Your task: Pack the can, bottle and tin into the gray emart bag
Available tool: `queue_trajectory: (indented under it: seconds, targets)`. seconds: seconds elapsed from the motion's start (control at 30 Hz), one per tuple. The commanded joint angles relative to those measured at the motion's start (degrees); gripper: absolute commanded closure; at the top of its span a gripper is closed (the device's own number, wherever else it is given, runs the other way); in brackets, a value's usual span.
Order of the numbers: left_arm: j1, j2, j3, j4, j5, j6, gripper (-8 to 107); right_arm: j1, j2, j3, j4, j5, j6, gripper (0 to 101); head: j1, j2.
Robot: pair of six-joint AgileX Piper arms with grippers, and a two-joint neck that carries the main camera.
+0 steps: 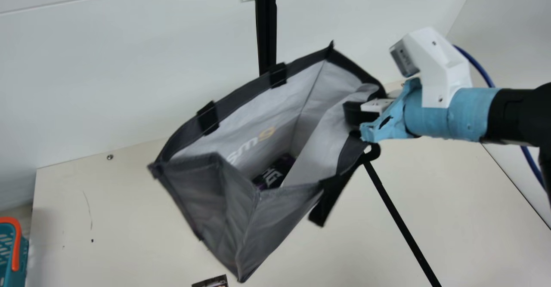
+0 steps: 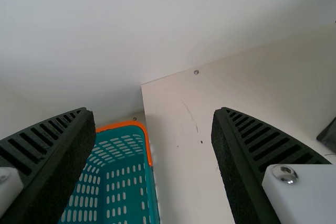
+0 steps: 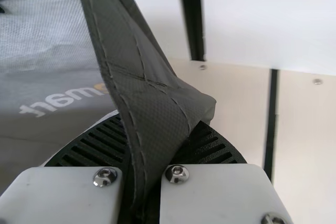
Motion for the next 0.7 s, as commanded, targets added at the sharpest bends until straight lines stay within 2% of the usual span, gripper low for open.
queue_trajectory:
  seconds: [0.0,0.37,0.67]
  targets:
    - [0.0,0.0,0.0,0.0,0.0,0.0,9,-1.97,0.33,-1.41,0.15,0.06,-0.33,101,-1.3,-0.05]
    - [0.0,0.0,0.0,0.0,0.0,0.0,9,-10.3,3.34,-7.95,-1.87,1.27,-0.34,101,-1.3,-0.05]
    - [0.0,0.0,0.0,0.0,0.0,0.0,9,-16.59,7.28,-13.74,-5.4,1.47,1.47,101,-1.3,-0.05]
